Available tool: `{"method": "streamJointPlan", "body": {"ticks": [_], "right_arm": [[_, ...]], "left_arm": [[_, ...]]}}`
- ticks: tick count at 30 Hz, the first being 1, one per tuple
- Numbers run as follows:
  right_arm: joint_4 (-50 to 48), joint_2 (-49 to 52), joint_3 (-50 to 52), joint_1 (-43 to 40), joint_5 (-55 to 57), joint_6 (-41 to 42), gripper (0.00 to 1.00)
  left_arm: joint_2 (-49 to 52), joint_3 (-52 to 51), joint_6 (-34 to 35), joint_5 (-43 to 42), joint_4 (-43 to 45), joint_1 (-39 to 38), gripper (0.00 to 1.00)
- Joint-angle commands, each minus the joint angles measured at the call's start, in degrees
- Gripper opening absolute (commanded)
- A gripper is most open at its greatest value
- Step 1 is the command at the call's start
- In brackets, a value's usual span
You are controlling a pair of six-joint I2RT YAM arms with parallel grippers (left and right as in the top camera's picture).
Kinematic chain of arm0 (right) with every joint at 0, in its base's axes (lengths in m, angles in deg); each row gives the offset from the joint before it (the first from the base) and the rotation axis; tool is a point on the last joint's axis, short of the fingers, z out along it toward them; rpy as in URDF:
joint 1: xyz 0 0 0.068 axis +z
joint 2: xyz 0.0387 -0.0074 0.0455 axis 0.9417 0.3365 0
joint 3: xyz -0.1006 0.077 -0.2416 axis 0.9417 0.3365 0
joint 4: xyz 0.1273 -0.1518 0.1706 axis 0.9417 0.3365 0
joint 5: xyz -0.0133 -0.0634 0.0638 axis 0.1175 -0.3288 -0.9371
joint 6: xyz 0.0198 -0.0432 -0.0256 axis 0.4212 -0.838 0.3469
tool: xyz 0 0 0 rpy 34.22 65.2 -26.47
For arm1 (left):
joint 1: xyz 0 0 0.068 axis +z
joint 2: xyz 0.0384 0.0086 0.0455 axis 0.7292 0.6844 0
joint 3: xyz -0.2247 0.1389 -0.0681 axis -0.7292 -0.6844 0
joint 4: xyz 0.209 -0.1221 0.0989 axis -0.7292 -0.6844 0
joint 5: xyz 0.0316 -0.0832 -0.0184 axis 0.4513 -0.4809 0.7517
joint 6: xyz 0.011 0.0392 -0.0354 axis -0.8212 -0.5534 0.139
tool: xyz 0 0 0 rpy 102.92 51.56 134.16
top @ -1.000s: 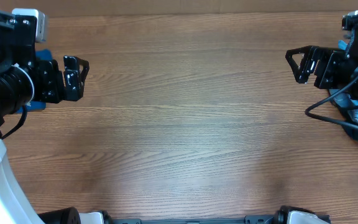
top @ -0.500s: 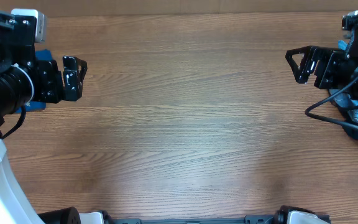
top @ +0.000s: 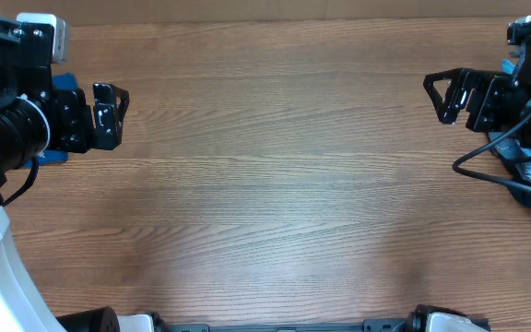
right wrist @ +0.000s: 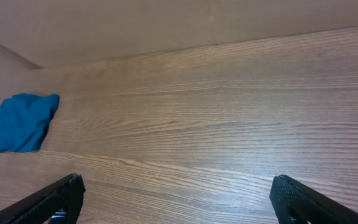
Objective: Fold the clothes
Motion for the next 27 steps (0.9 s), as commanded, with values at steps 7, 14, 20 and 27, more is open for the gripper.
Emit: {"method": "streamJointPlan", "body": {"ticks": [7,14,20,27], "right_arm": [[0.1,-0.6,-0.6,0.3,1.6,-0.7,1.0],[-20.3,-12.2,10.0,5.6,6.7,-9.0,1.0],[-29.9,-28.0,31.1,9.0,10.0,-11.3,1.0],[-31.1,-45.4,54.0,8.9,10.4,-11.4,1.0]], "left_arm": [[0.0,0.1,-1.0,0.5,-0.1,-0.4,1.0],[0.0,0.1,-1.0,0.5,-0.1,-0.4,1.0],[0.0,0.1,-1.0,0.5,-0.1,-0.4,1.0],[0.0,0.1,-1.0,0.5,-0.1,-0.4,1.0]]}}
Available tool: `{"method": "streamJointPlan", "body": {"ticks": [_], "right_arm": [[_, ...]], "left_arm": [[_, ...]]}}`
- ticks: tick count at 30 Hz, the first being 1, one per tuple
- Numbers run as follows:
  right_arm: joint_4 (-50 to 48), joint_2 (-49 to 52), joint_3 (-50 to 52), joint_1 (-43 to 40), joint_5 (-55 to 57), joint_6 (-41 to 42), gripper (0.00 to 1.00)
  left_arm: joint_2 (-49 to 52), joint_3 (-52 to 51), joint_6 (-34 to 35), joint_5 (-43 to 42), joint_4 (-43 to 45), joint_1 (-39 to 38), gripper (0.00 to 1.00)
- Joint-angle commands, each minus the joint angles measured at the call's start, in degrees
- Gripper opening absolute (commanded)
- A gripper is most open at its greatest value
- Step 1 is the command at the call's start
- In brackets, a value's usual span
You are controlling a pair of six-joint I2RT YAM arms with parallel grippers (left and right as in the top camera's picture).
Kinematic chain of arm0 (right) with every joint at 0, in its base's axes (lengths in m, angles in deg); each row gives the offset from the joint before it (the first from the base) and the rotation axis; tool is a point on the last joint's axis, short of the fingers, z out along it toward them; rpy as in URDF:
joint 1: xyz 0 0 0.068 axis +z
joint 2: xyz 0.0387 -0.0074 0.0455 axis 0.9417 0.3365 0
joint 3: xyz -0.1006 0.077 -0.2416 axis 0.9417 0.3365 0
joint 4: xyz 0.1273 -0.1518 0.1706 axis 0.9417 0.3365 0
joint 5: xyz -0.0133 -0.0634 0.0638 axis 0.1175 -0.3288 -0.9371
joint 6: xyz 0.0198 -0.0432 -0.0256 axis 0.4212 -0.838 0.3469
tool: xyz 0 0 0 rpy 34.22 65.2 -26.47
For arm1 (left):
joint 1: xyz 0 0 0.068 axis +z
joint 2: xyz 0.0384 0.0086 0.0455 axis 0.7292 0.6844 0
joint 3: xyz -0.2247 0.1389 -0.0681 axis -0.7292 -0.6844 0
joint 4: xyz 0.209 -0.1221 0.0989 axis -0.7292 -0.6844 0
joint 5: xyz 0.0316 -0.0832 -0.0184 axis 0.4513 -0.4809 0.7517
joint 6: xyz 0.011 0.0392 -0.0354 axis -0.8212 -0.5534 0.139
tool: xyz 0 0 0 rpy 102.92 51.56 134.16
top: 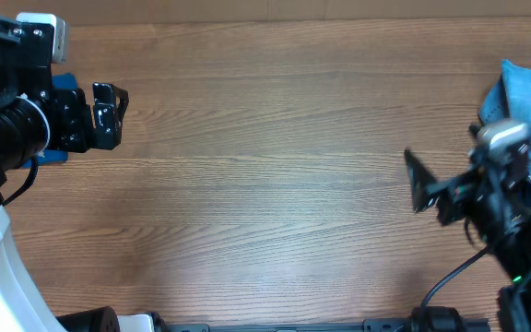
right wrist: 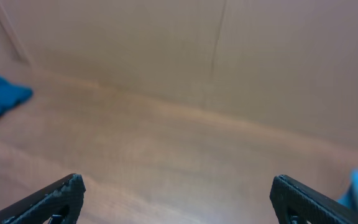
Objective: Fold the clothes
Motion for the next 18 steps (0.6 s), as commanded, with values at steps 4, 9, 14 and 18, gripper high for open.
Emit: {"method": "streamJointPlan", "body": {"ticks": [4,9,14,18], "right_arm": [[-4.3,-14.9,20.6,0.3,2.1,-0.8,1.0],[-7.3,-23.7,31.5,0.3,2.1,-0.5,1.0],[-7.5,-27.4,36.9,0.3,2.1,-0.5,1.0],[-7.5,-31.1,40.2,0.3,2.1,-0.5,1.0]], "left_arm": [[0.0,0.1,-1.0,0.1,-0.1,-0.4,1.0],[0.0,0.1,-1.0,0.0,-0.1,-0.4,1.0],[0.0,0.1,-1.0,0.0,-0.1,-0.4,1.0],[0.0,0.1,-1.0,0.0,-0.1,-0.4,1.0]]}}
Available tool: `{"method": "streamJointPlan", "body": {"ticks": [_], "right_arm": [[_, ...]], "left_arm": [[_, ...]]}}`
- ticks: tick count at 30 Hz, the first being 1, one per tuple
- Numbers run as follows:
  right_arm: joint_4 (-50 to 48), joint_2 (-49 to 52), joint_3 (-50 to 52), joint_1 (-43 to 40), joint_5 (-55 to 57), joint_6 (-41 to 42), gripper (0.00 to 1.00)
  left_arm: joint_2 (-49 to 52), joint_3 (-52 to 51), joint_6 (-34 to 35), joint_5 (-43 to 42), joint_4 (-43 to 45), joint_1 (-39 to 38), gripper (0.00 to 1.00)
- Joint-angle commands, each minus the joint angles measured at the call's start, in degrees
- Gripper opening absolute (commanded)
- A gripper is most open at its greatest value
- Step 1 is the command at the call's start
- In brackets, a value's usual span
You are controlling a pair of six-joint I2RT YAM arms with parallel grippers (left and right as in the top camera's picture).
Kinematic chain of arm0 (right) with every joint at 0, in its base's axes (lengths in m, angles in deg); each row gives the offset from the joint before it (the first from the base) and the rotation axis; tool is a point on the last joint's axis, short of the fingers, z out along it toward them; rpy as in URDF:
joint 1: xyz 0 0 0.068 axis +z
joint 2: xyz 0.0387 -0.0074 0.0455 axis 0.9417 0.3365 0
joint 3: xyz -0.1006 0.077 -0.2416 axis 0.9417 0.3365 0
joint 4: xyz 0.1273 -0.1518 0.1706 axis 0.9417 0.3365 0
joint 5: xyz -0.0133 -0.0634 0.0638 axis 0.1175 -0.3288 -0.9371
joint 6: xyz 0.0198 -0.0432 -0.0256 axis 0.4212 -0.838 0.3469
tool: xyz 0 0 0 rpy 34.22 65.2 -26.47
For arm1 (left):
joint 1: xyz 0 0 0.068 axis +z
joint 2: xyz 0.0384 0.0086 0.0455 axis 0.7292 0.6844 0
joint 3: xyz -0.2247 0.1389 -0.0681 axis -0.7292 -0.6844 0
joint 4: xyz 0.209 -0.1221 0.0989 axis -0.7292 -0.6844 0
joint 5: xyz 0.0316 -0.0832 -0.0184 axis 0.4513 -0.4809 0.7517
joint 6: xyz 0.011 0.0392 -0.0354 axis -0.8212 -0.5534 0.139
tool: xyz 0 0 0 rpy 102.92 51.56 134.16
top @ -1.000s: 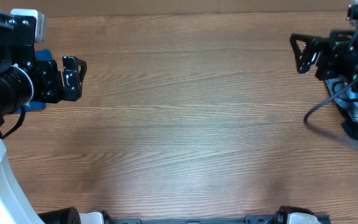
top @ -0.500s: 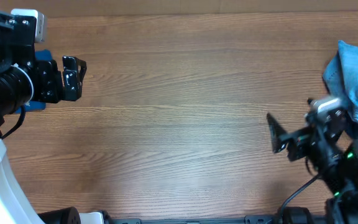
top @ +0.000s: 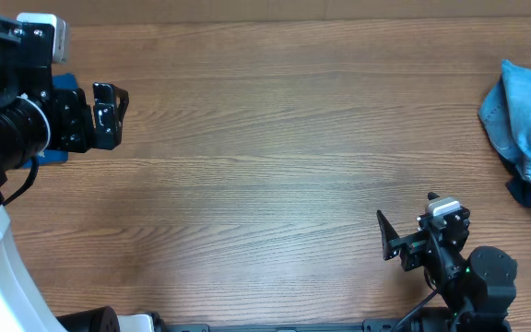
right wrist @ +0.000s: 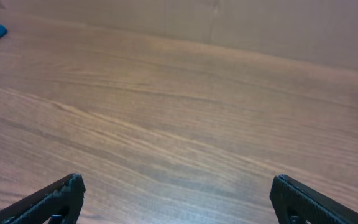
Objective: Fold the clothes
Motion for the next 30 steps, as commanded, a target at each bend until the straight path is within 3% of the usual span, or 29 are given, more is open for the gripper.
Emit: {"method": "streamJointPlan", "body": {"ticks": [1,8,30], "right_arm": [[-0.4,-4.1,2.4,0.3,0.6,-0.1,1.0],[-0.4,-9.9,7.0,0.2,0.5,0.1,1.0],[3.1,-9.9,12.4,0.2,0.4,0.1,1.0]], "left_arm": [[0.0,0.1,-1.0,0.0,0.0,-0.4,1.0],[0.0,0.1,-1.0,0.0,0.0,-0.4,1.0],[0.0,0.1,-1.0,0.0,0.0,-0.4,1.0]]}}
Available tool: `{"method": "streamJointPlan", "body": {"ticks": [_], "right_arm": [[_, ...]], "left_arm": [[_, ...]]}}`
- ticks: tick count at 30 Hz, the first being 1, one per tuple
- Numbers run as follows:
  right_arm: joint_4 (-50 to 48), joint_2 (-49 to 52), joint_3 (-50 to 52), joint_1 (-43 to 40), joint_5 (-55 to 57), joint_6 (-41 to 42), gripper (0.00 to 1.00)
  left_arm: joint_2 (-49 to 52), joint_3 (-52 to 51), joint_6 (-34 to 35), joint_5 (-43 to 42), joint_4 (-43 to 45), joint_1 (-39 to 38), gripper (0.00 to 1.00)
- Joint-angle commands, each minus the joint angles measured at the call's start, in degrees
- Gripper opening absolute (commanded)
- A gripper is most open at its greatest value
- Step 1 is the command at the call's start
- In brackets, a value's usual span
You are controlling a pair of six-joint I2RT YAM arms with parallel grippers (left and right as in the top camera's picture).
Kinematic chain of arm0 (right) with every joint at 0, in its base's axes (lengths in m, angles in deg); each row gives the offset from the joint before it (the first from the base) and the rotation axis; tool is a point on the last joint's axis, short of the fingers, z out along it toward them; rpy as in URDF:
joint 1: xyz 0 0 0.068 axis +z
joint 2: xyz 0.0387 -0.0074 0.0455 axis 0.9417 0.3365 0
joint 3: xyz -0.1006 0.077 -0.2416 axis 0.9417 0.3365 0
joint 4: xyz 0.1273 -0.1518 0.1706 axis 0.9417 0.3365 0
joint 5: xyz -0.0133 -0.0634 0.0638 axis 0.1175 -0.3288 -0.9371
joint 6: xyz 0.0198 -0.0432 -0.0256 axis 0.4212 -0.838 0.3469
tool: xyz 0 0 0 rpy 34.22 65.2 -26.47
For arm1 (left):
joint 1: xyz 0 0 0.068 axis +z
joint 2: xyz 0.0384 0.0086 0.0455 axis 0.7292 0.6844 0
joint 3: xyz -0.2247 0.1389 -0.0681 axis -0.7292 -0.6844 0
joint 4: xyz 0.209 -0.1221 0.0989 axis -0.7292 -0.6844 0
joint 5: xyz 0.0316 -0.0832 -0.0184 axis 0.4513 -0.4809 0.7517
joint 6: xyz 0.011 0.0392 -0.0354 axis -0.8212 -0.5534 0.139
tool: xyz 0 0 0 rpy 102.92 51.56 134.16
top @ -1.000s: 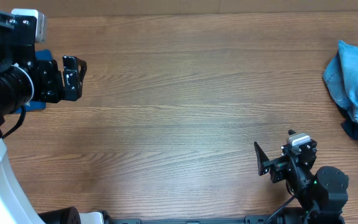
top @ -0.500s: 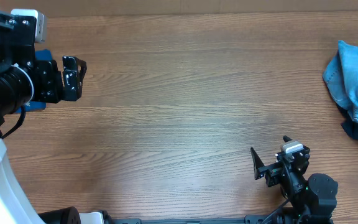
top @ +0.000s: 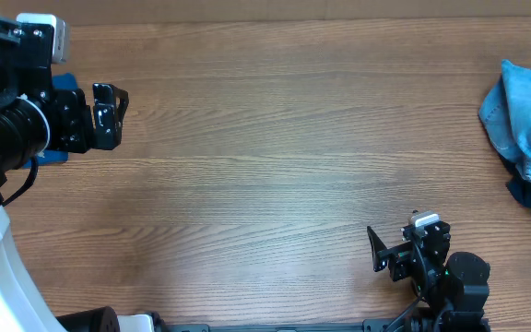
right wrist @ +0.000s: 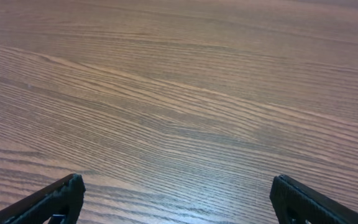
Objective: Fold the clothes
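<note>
A crumpled pile of light blue denim clothes [top: 526, 124] lies at the table's right edge. My right gripper [top: 379, 256] is low over the front of the table, well left of and nearer than the pile. In the right wrist view it [right wrist: 176, 205] is open, both fingertips [right wrist: 58, 200] over bare wood with nothing between them. My left gripper [top: 111, 115] hangs at the far left, pointing right; its jaws cannot be made out from above. No clothing shows in the right wrist view.
A darker blue cloth [top: 60, 81] peeks out behind the left arm at the left edge. A dark garment [top: 524, 194] sticks out under the denim pile. The wooden table [top: 265, 166] fills both views.
My right arm has shifted slightly left and toward the front edge, and its camera now tilts down at the wood. The left arm and the clothes have not moved.
At first my right gripper was open at the back right, over the denim pile. It then stood lower and in front of the pile, uncovering it. After that it was near the front edge, and now a little further left. The left arm stayed still throughout.
</note>
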Motion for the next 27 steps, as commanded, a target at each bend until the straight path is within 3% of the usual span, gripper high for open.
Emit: {"method": "streamJointPlan", "body": {"ticks": [1,20,24,27], "right_arm": [[0.0,-0.7,0.3,0.2,0.4,0.0,1.0],[0.0,-0.7,0.3,0.2,0.4,0.0,1.0],[0.0,-0.7,0.3,0.2,0.4,0.0,1.0],[0.0,-0.7,0.3,0.2,0.4,0.0,1.0]], "left_arm": [[0.0,0.1,-1.0,0.0,0.0,-0.4,1.0],[0.1,0.1,-1.0,0.1,0.0,-0.4,1.0],[0.0,-0.7,-1.0,5.0,0.0,-0.4,1.0],[-2.1,-7.0,-1.7,7.1,7.4,-0.4,1.0]]}}
